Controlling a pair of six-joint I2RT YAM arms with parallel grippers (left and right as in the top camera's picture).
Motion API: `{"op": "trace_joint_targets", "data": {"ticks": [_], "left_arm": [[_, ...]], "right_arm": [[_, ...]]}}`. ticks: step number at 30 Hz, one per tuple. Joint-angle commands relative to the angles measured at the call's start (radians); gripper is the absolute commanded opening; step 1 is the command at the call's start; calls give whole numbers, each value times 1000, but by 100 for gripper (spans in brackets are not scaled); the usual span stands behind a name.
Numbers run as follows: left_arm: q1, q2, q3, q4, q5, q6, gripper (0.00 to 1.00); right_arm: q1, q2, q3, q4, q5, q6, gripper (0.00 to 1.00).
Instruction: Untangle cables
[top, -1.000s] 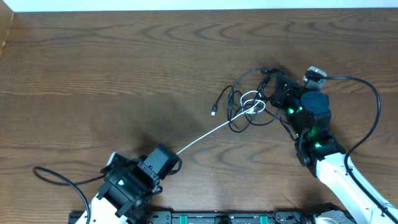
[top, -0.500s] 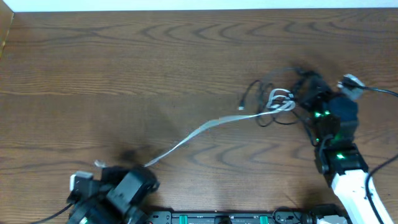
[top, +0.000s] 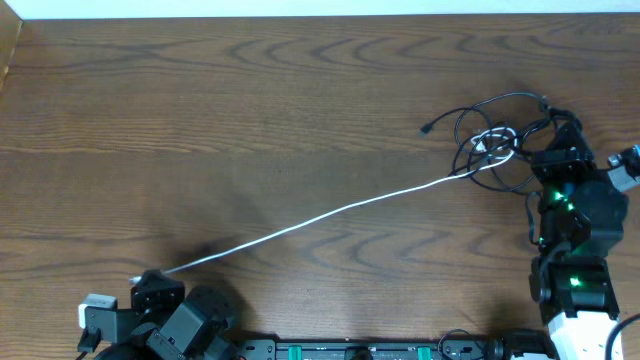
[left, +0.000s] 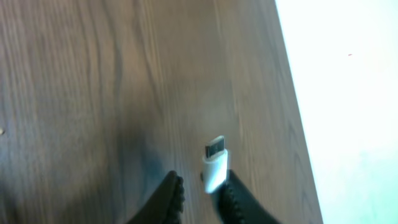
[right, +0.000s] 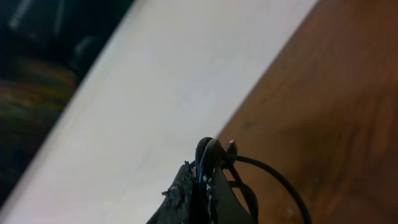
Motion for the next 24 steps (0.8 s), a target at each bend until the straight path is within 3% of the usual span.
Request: {"op": "trace_joint_targets", "data": {"ticks": [1, 5, 7, 16, 19, 24], "left_arm": [[5, -2, 16, -11, -102, -58, 40], [5, -2, 16, 9, -95, -57, 84], [5, -2, 16, 9, -98, -57, 95], [5, -2, 16, 56, -317, -13, 96], [5, -2, 16, 160, -376, 179, 96], [6, -1, 16, 464, -451, 687, 96]], "right_arm": [[-24, -44, 13, 40, 48, 31, 1], [-55, -71, 13, 112, 102, 31, 1], [-73, -76, 13, 144, 154, 30, 1], [-187, -15, 13, 235, 445, 31, 1], [-216, 47, 13, 342, 460, 30, 1], [-215, 114, 13, 420, 220, 28, 1]]}}
